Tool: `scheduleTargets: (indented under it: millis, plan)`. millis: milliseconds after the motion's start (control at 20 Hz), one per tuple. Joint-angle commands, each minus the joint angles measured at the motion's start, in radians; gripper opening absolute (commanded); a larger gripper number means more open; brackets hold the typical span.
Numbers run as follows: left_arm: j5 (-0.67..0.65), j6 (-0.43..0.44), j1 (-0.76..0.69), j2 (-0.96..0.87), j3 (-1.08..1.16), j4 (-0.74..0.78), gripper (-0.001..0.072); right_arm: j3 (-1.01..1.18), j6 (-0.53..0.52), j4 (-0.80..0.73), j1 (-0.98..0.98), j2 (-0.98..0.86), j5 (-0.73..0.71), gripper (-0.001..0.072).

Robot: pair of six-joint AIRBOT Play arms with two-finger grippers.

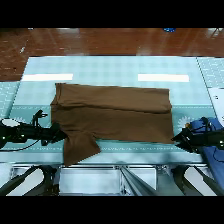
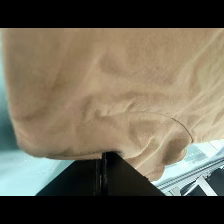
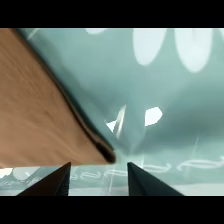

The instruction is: Fold the shirts.

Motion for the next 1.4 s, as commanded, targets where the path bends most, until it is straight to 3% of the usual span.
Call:
scheduleTargets:
  millis: [0,250,300,400,550,800,900,1050,1350]
  plan:
    - [-0.003,0.008,0.0,0.0,0.001,-0.003,0.0017,-0.002,-0.072,0.118,0.002,-0.097,-0.037,0.0417]
    - [0.003,0.011,0.0,0.0,0.024,-0.008,0.0017,0.0,-0.206,0.303,0.002,-0.177,-0.086,0.0381]
    - [0.003,0.011,0.0,0.0,0.04,-0.019,0.0017,0.0,-0.214,0.306,0.002,-0.177,-0.093,0.0289]
    - [0.002,0.011,0.0,-0.001,0.076,-0.056,0.0017,0.0,-0.293,0.333,0.002,-0.177,-0.09,0.0023]
    - [-0.019,0.01,0.0,0.0,0.156,-0.102,0.0017,0.029,-0.338,0.421,0.002,-0.176,-0.047,0.0023]
    - [-0.023,0.006,-0.008,-0.037,0.34,-0.137,0.0017,0.177,-0.303,0.471,0.002,-0.177,-0.023,0.0023]
    - [-0.005,-0.019,-0.03,-0.114,0.441,-0.141,0.0017,0.25,-0.323,0.564,0.01,-0.196,-0.036,0.0022]
    - [0.003,-0.058,-0.093,-0.278,0.631,-0.151,0.0017,0.403,-0.32,0.558,0.116,-0.287,-0.05,0.0023]
    - [-0.027,-0.19,-0.188,-0.581,1.01,-0.151,0.0016,0.666,-0.225,0.555,0.246,-0.511,-0.157,0.0023]
